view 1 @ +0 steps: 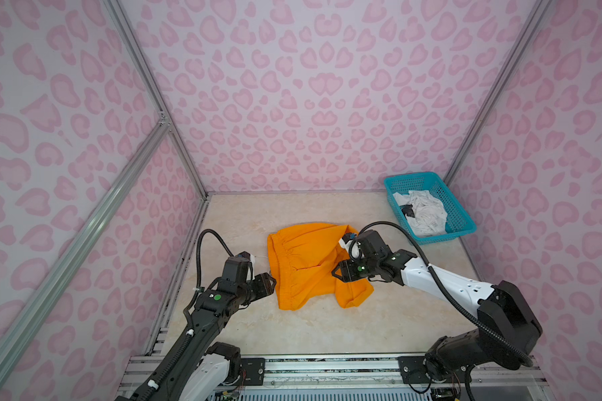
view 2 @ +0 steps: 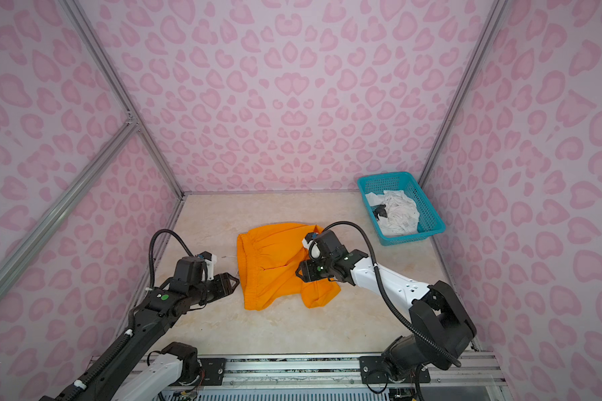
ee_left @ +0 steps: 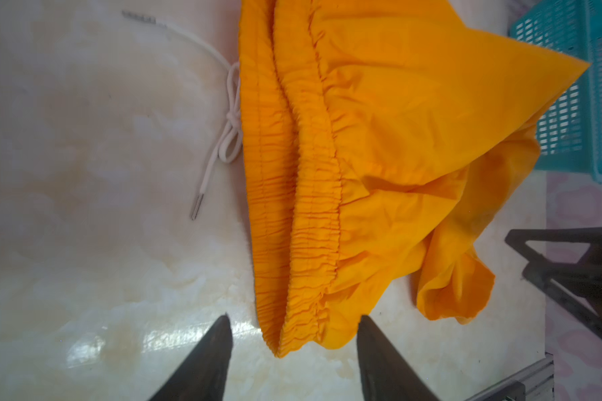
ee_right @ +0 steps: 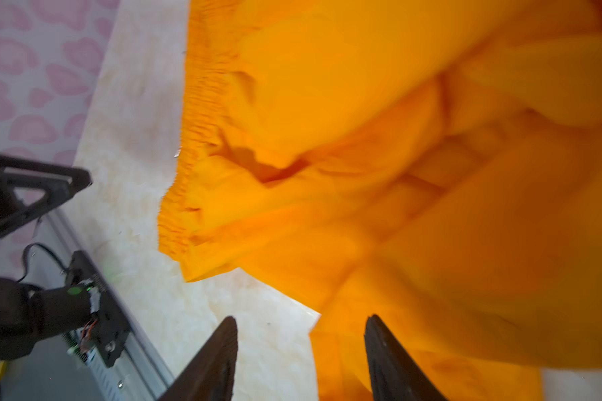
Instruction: Fold and stack the mixed laundry pile
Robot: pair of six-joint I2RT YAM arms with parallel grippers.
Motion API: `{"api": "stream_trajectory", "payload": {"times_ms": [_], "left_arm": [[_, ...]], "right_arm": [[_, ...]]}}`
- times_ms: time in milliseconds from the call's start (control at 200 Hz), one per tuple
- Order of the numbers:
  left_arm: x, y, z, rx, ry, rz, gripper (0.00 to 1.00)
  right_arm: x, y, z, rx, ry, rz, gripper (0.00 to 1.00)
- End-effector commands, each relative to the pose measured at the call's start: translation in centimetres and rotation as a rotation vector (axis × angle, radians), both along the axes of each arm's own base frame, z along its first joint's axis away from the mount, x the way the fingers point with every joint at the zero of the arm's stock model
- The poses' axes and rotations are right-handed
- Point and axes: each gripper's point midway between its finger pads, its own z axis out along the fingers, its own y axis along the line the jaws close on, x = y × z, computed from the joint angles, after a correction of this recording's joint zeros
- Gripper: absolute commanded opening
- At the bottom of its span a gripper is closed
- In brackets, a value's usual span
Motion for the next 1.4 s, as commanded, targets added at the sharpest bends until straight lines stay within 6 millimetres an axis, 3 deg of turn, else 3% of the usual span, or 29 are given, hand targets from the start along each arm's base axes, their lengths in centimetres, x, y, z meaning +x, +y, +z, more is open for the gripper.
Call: {"api": "stream_trajectory", "payload": {"times_ms": [0,165,385,570,775,850,1085,1135,1245,1395], "left_arm": [[-1.1,-0.1,-2.3,-0.022,0.047,0.081,0.64],[-2.1,-2.0,-5.0,-0.082,0.056,0.058,0.66],[-0.7,-4.2,-5.9,-0.130,0.022,0.012,0.71],[-1.0,-4.8,-7.8,-0.131,0.129,0.023,0.53],[-1.8,-4.3,-7.7,-0.115,0.171,0.038,0.37],[-2.0,-3.7,-7.5,-0.085,0.168,0.044,0.27],[-2.1,-3.7,-7.7,-0.066,0.182,0.024,0.10],[-2.1,-4.1,-7.7,-0.081,0.186,0.014,0.11],[-2.2,-4.9,-7.6,-0.115,0.197,-0.011,0.34],[-2.7,-5.5,-7.4,-0.150,0.212,-0.037,0.40]], "right_arm": [[0.2,-4.5,-2.2,-0.099,0.044,-0.148,0.59],[0.6,-5.9,-2.9,-0.090,0.061,-0.194,0.59],[0.3,-5.6,-4.1,-0.087,0.089,-0.173,0.59],[-0.3,-6.1,-4.3,-0.085,0.092,-0.180,0.58],[-0.7,-7.4,-4.5,-0.146,0.084,-0.186,0.58],[-0.7,-7.6,-4.5,-0.162,0.081,-0.174,0.59],[-2.2,-4.7,-3.7,-0.118,0.111,0.022,0.62],[-2.4,-4.7,-3.7,-0.154,0.108,0.033,0.63],[-2.3,-5.9,-4.4,-0.228,0.114,-0.017,0.59],[-2.3,-6.8,-5.4,-0.268,0.125,-0.060,0.54]]}}
